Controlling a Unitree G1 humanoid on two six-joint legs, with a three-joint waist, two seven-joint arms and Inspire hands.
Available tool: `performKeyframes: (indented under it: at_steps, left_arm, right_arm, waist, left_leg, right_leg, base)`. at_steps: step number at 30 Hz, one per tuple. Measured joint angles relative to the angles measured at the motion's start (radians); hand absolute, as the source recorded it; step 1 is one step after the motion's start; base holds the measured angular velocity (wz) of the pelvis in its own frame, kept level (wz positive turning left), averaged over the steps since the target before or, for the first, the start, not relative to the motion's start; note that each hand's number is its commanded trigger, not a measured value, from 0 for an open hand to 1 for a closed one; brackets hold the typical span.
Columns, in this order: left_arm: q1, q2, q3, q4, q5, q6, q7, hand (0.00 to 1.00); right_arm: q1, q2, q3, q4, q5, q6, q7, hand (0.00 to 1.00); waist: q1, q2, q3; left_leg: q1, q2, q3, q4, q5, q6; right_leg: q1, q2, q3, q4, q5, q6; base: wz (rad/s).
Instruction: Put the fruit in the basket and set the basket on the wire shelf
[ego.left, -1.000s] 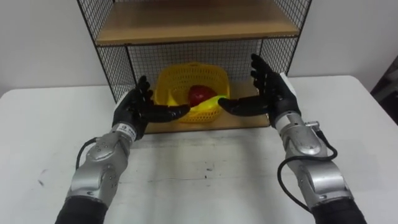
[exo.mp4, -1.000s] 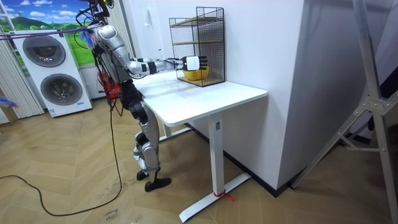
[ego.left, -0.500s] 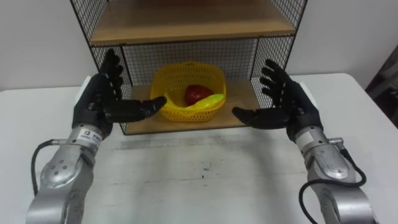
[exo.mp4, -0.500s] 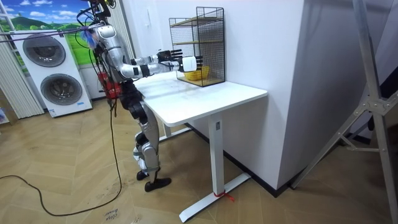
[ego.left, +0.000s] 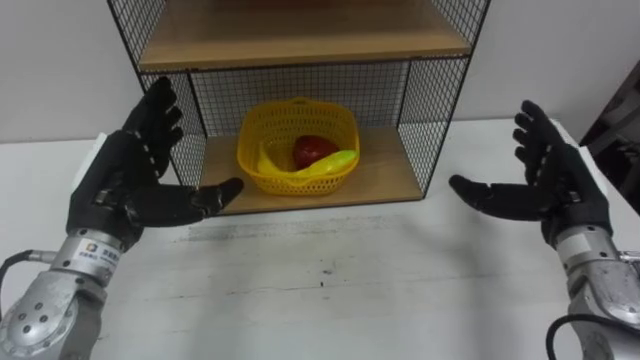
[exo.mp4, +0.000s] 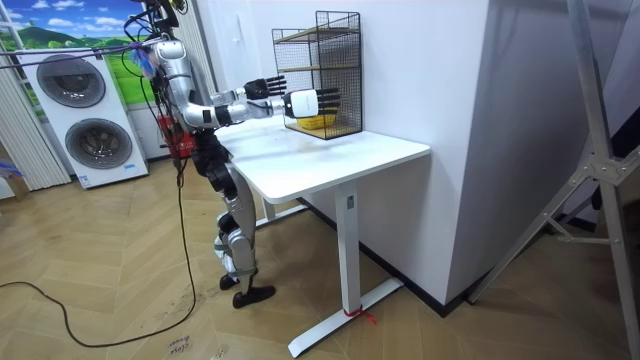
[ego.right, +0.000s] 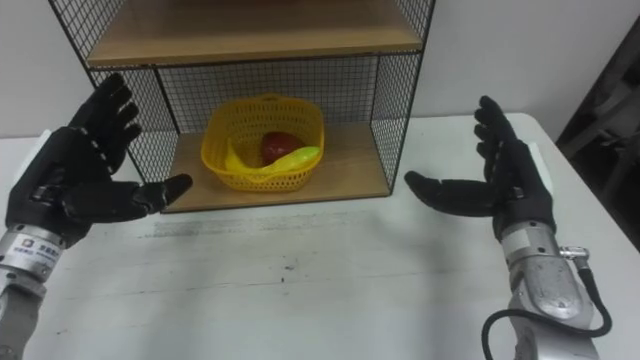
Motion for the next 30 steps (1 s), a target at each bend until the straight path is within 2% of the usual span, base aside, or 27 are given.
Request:
performKeyframes:
  at_steps: [6,9,13,16,18,21,23,25,26,27,28,30]
  left_arm:
    - [0.062,0.000,0.022,-0.011,-0.048,-0.024,-0.011,0.00]
    - [0.113,0.000,0.023,-0.014,-0.048,-0.036,-0.007,0.00]
    - [0.172,-0.005,0.044,-0.014,-0.049,-0.037,0.007,0.00]
    - [0.188,-0.009,0.070,-0.013,-0.072,-0.037,0.031,0.00]
    - [0.191,-0.009,0.134,-0.013,-0.132,-0.038,0.051,0.00]
    - [0.199,-0.009,0.261,-0.014,-0.163,-0.049,0.098,0.00]
    - [0.200,-0.007,0.347,-0.014,-0.212,-0.059,0.146,0.00]
    - [0.201,0.001,0.468,-0.014,-0.259,-0.078,0.237,0.00]
    - [0.201,0.002,0.496,-0.016,-0.270,-0.085,0.265,0.00]
    - [0.201,0.008,0.550,-0.026,-0.289,-0.090,0.329,0.00]
    - [0.202,0.021,0.602,-0.029,-0.325,-0.106,0.395,0.00]
    - [0.218,0.047,0.677,-0.026,-0.400,-0.132,0.486,0.00]
  right_arm:
    - [0.086,0.000,-0.013,-0.116,0.039,-0.002,-0.023,0.00]
    - [0.136,0.001,-0.019,-0.125,0.047,-0.025,-0.047,0.00]
    - [0.202,0.001,-0.047,-0.140,0.073,-0.026,-0.097,0.00]
    - [0.211,-0.003,-0.070,-0.153,0.114,-0.029,-0.123,0.00]
    - [0.208,-0.011,-0.111,-0.153,0.168,-0.031,-0.175,0.00]
    - [0.209,-0.018,-0.195,-0.158,0.153,-0.032,-0.263,0.00]
    - [0.209,-0.032,-0.262,-0.165,0.152,-0.042,-0.328,0.00]
    - [0.208,-0.059,-0.349,-0.198,0.152,-0.065,-0.439,0.00]
    - [0.207,-0.069,-0.372,-0.201,0.152,-0.075,-0.463,0.00]
    - [0.209,-0.089,-0.420,-0.213,0.157,-0.079,-0.513,0.00]
    - [0.210,-0.108,-0.466,-0.218,0.160,-0.093,-0.570,0.00]
    - [0.221,-0.131,-0.524,-0.221,0.166,-0.118,-0.661,0.00]
  waist:
    - [0.000,-0.002,0.0009]
    - [-0.001,-0.002,0.0000]
    - [0.000,0.000,-0.0010]
    - [0.002,0.000,-0.0005]
    - [0.014,-0.004,0.0016]
    - [0.034,-0.001,0.0026]
    - [0.033,0.001,-0.0008]
    - [0.047,0.012,-0.0017]
    - [0.049,0.016,-0.0018]
    - [0.051,0.019,-0.0024]
    - [0.053,0.021,-0.0003]
    - [0.056,0.021,-0.0013]
  left_leg:
    - [-0.005,0.001,0.001,-0.005,0.001,-0.002]
    - [-0.004,0.001,0.002,-0.005,0.001,-0.002]
    - [-0.003,0.001,0.002,-0.007,0.001,-0.002]
    - [-0.004,0.001,0.004,-0.007,0.001,-0.003]
    - [-0.004,0.003,0.010,-0.008,0.001,-0.003]
    - [-0.011,0.003,0.012,-0.007,0.001,-0.003]
    - [-0.023,0.002,0.006,-0.004,0.001,-0.003]
    - [-0.035,0.002,0.005,-0.005,0.001,-0.003]
    - [-0.037,0.002,0.006,-0.004,0.001,-0.003]
    - [-0.045,0.001,0.006,-0.002,0.001,-0.003]
    - [-0.051,0.000,0.003,-0.001,0.001,-0.003]
    - [-0.053,-0.002,-0.007,-0.001,0.001,-0.003]
  right_leg:
    - [-0.009,0.002,0.004,0.000,0.000,-0.001]
    - [-0.009,0.003,0.007,0.001,0.000,-0.001]
    - [-0.009,0.003,0.009,0.001,0.000,-0.001]
    - [-0.009,0.004,0.011,0.002,0.000,-0.001]
    - [-0.013,0.006,0.016,0.003,-0.001,-0.001]
    - [-0.018,0.006,0.015,0.000,0.000,0.000]
    - [-0.029,0.006,0.016,0.001,0.000,0.000]
    - [-0.038,0.007,0.020,0.002,0.000,0.000]
    - [-0.042,0.007,0.021,0.002,0.000,0.000]
    - [-0.047,0.007,0.022,0.008,0.000,0.000]
    - [-0.051,0.005,0.020,0.019,-0.002,-0.001]
    - [-0.052,0.004,0.015,0.020,-0.009,0.000]
  base:
    - [-0.01]
    - [0.00]
    - [-0.01]
    - [0.00]
    - [-0.06]
    - [-0.01]
    - [0.08]
    - [0.03]
    - [0.00]
    - [0.00]
    - [0.05]
    - [0.11]
